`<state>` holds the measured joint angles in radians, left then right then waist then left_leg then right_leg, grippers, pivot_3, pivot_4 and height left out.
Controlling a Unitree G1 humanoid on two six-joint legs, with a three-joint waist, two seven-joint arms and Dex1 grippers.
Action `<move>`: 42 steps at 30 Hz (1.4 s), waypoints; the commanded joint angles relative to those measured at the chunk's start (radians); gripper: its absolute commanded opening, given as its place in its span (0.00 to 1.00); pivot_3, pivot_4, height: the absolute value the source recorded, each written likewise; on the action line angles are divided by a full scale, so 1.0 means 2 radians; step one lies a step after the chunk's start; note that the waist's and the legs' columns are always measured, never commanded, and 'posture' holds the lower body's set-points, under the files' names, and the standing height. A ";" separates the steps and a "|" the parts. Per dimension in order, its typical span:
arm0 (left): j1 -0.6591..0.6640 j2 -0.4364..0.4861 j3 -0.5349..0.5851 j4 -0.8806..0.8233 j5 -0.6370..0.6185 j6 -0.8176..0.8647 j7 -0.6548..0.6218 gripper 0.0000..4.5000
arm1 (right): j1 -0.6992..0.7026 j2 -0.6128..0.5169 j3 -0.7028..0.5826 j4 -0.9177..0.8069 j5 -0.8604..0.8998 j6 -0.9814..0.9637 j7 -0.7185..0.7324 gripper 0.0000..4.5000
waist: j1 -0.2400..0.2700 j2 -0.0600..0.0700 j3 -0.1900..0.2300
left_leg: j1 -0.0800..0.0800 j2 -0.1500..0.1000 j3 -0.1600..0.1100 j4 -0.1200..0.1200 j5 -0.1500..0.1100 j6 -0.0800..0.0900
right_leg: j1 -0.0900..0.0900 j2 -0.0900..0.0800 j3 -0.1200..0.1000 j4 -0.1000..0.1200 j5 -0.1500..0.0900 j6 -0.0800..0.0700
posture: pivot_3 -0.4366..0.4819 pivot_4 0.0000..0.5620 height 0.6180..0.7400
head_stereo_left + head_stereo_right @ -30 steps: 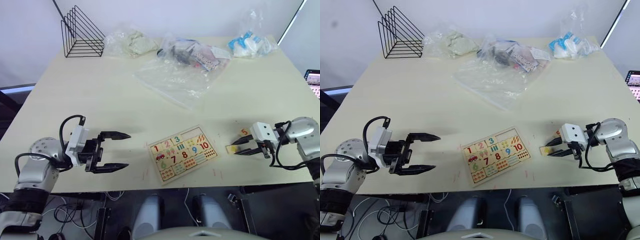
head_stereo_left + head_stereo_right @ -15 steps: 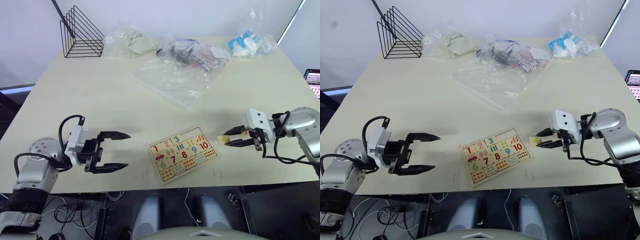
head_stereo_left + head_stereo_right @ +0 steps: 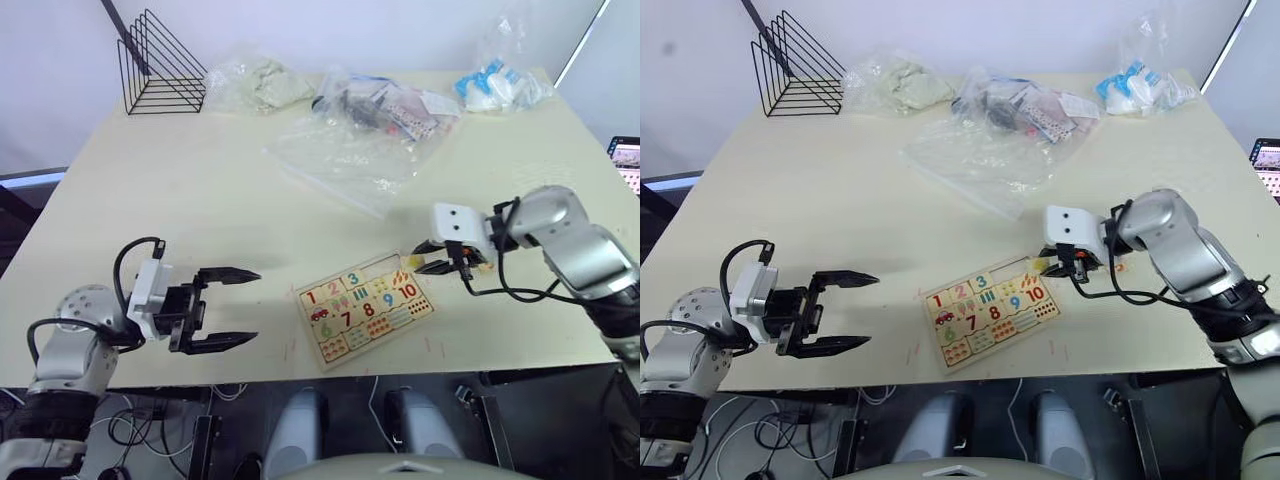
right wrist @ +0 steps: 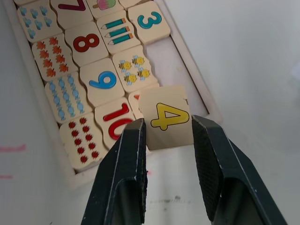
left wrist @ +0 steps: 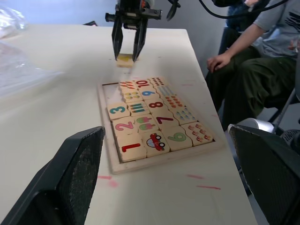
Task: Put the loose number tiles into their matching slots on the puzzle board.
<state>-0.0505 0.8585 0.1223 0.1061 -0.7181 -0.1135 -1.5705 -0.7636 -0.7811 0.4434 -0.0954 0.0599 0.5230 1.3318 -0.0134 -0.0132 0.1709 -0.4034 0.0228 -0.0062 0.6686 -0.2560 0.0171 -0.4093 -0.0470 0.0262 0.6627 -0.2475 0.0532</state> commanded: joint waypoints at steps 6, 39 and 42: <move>0.038 -0.020 0.043 -0.064 0.008 0.017 0.041 1.00 | -0.078 0.032 0.064 0.021 -0.058 0.011 0.027 0.19 | -0.001 0.000 0.000 | 0.000 0.000 0.000 0.000 0.000 0.000 | 0.000 0.000 0.000 0.000 0.000 0.000 | 0.48 0.27 1.00; 0.121 -0.049 0.093 -0.110 0.029 0.010 0.082 1.00 | -0.142 0.130 0.142 0.097 -0.152 0.003 0.049 0.19 | -0.002 0.000 0.000 | 0.000 0.000 -0.001 0.000 0.000 0.000 | 0.000 0.000 -0.001 0.000 0.000 0.000 | 0.48 0.27 1.00; 0.121 -0.052 0.094 -0.107 0.030 0.009 0.080 1.00 | -0.138 0.130 0.144 0.100 -0.159 -0.003 0.048 0.19 | -0.002 0.000 0.000 | 0.000 0.000 -0.001 0.000 0.000 0.000 | 0.000 0.000 -0.001 0.000 0.000 0.000 | 0.48 0.27 1.00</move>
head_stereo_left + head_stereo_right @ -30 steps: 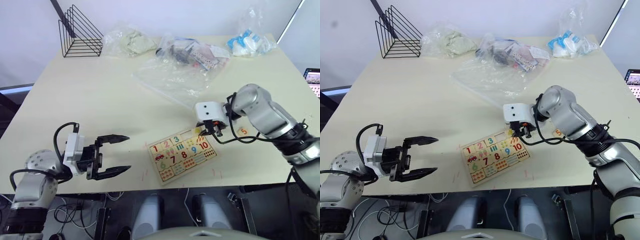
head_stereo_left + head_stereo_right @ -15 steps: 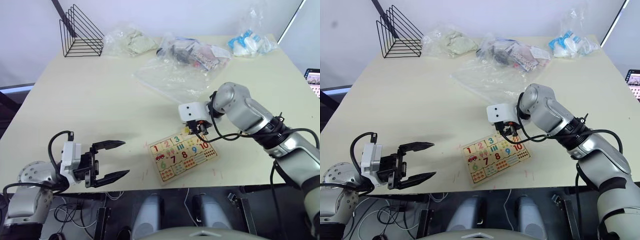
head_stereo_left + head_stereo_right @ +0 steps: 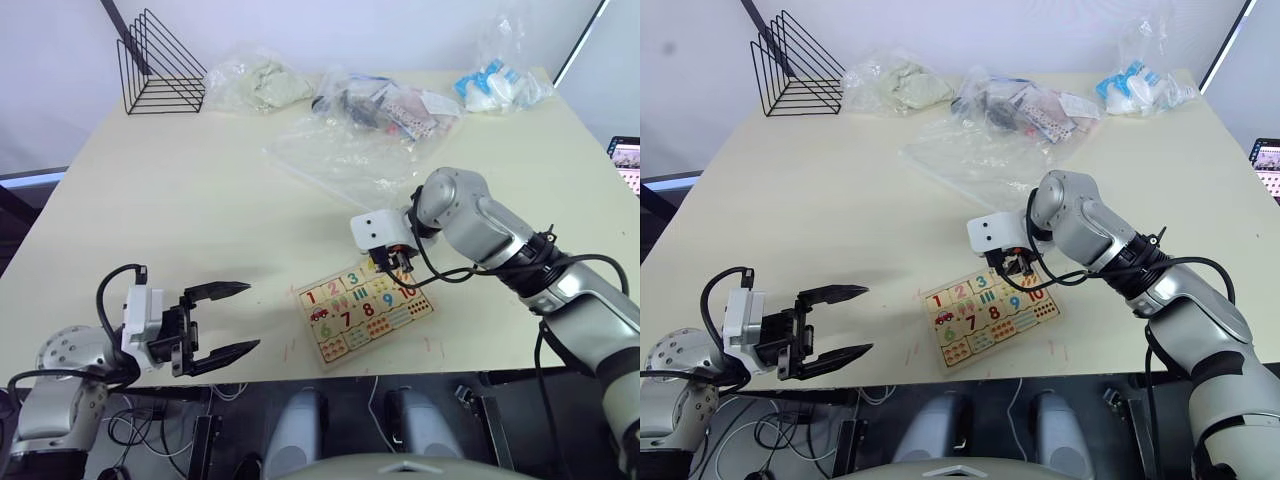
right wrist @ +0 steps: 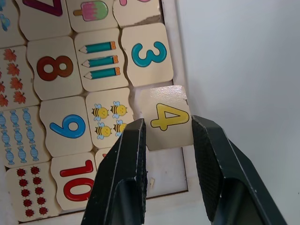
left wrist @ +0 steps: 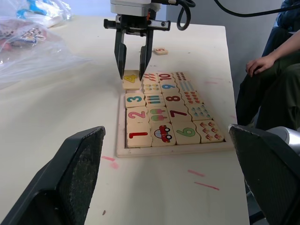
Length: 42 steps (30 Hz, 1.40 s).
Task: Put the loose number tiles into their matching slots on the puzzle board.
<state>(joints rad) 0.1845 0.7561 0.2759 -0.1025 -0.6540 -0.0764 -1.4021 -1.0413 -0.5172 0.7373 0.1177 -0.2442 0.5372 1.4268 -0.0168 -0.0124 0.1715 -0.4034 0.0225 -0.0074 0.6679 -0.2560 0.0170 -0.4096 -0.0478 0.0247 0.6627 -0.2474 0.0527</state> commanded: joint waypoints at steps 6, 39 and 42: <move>0.003 -0.004 0.019 -0.001 -0.002 -0.011 -0.007 1.00 | 0.005 0.005 -0.004 0.001 -0.014 -0.017 -0.003 0.19 | 0.000 0.000 0.000 | 0.000 0.000 0.000 0.000 0.000 0.000 | 0.000 0.000 0.000 0.000 0.000 0.000 | 0.48 0.27 1.00; -0.003 -0.016 0.012 0.017 0.007 -0.025 -0.016 1.00 | 0.011 0.018 -0.016 -0.007 -0.002 -0.028 0.012 0.19 | -0.001 0.000 0.000 | 0.000 0.000 0.000 0.000 0.000 0.000 | 0.000 0.000 0.000 0.000 0.000 0.000 | 0.48 0.27 1.00; -0.005 -0.018 0.012 0.017 0.009 -0.024 -0.017 1.00 | 0.010 0.015 -0.014 -0.005 -0.003 -0.034 0.014 0.19 | -0.001 0.000 0.000 | 0.000 0.000 0.000 0.000 0.000 0.000 | 0.000 0.000 0.000 0.000 0.000 0.000 | 0.48 0.27 1.00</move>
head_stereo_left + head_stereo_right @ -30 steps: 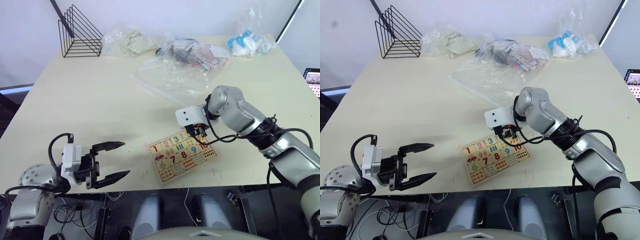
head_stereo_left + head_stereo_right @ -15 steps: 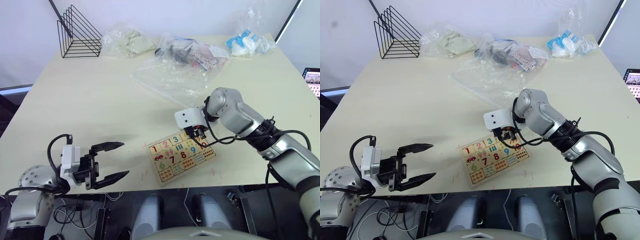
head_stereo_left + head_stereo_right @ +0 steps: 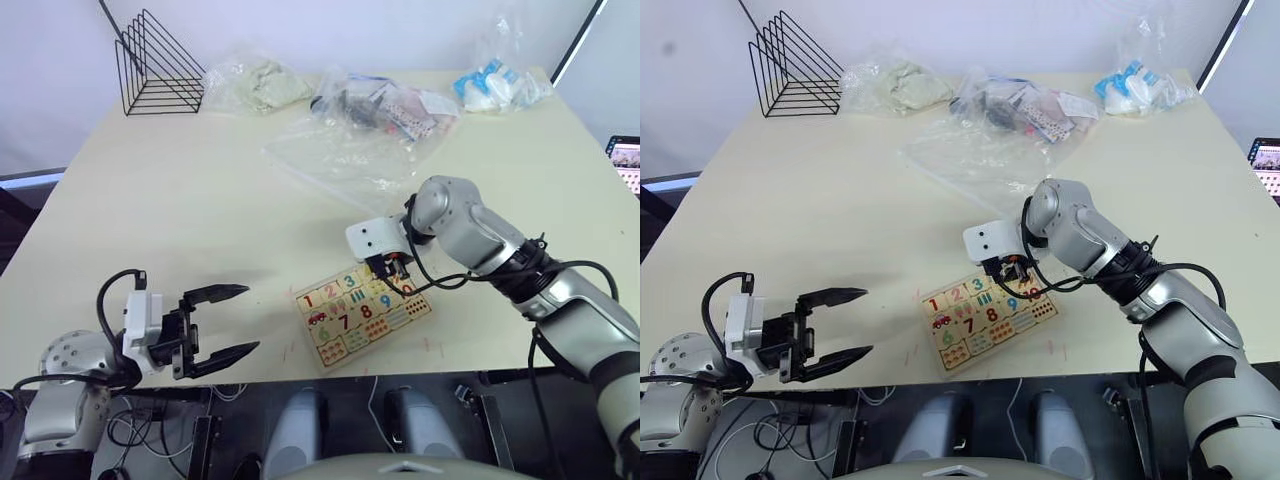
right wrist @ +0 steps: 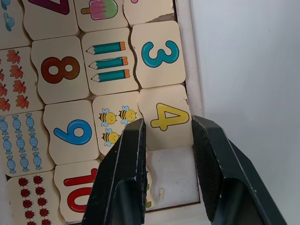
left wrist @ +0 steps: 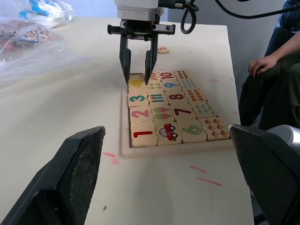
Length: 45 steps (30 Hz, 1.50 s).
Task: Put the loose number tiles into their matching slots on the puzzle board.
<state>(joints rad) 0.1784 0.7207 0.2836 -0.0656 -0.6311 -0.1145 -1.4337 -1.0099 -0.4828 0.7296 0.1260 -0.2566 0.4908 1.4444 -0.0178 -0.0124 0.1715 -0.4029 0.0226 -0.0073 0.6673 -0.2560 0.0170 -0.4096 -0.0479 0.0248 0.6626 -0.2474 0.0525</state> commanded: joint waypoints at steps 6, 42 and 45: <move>-0.004 -0.001 0.007 -0.002 -0.001 -0.003 -0.001 1.00 | -0.003 -0.003 -0.010 -0.006 0.000 -0.020 0.005 0.19 | 0.000 0.000 0.000 | 0.000 0.000 0.000 0.000 0.000 0.000 | 0.000 0.000 0.000 0.000 0.000 0.000 | 0.48 0.27 1.00; -0.025 -0.003 -0.001 0.012 0.006 -0.002 -0.004 1.00 | 0.019 0.001 -0.108 0.034 0.074 -0.049 -0.031 0.08 | 0.001 0.000 0.000 | 0.000 0.000 0.000 0.000 0.000 0.000 | 0.000 0.000 0.000 0.000 0.000 0.000 | 0.48 0.27 1.00; -0.025 -0.002 -0.002 0.012 0.006 -0.002 -0.004 1.00 | 0.042 0.004 -0.132 0.035 0.098 -0.056 -0.041 0.00 | 0.001 0.000 0.000 | 0.000 0.000 0.000 0.000 0.000 0.000 | 0.000 0.000 0.000 0.000 0.000 0.000 | 0.48 0.27 1.00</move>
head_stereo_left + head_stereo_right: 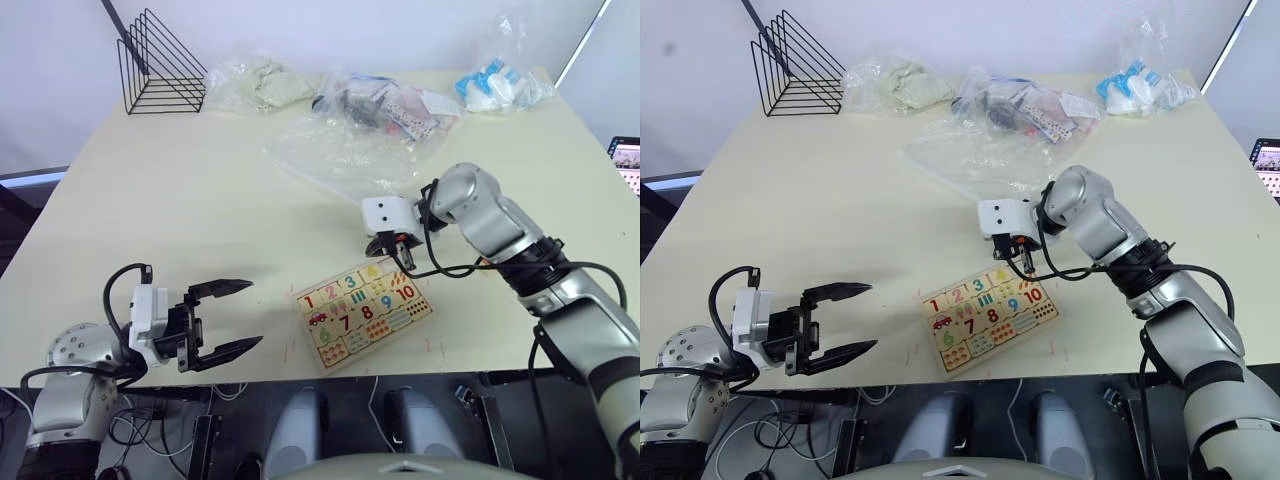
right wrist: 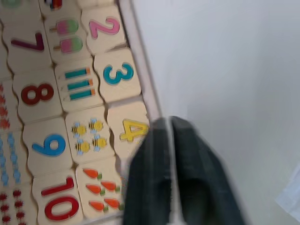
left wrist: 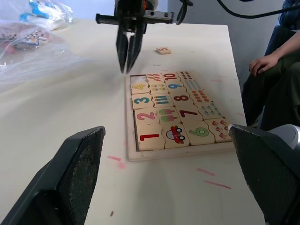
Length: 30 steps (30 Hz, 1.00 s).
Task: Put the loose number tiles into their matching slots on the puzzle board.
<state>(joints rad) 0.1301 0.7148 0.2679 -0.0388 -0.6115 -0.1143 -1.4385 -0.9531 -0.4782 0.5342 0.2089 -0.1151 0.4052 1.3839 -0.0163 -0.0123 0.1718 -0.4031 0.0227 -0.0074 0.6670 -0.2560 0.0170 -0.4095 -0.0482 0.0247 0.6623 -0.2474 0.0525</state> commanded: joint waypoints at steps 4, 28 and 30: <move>-0.002 0.002 0.006 -0.001 -0.004 -0.002 -0.003 1.00 | 0.047 0.008 -0.059 -0.006 0.055 -0.035 -0.024 0.00 | 0.000 0.000 0.000 | 0.000 0.000 0.000 0.000 0.000 0.000 | 0.000 0.000 0.000 0.000 0.000 0.000 | 0.48 0.27 1.00; 0.010 -0.004 0.016 -0.019 -0.011 0.025 0.035 1.00 | 0.171 0.001 -0.129 -0.088 0.135 -0.031 -0.083 0.00 | 0.001 0.000 0.000 | 0.000 0.000 0.000 0.000 0.000 0.000 | 0.000 0.000 0.000 0.000 0.000 0.000 | 0.48 0.27 1.00; 0.014 -0.005 0.018 -0.021 -0.010 0.029 0.044 1.00 | 0.187 -0.004 -0.153 -0.113 0.156 -0.023 -0.093 0.00 | 0.001 0.000 0.000 | 0.000 0.000 0.000 0.000 0.000 0.000 | 0.000 0.000 0.000 0.000 0.000 0.000 | 0.48 0.27 1.00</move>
<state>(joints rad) 0.1459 0.7039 0.2711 -0.0533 -0.6127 -0.0636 -1.3678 -0.5853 -0.4731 0.2904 0.0498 0.1461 0.3476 1.2135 -0.0137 -0.0129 0.1719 -0.4028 0.0235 -0.0079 0.6670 -0.2560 0.0171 -0.4088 -0.0484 0.0250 0.6624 -0.2474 0.0527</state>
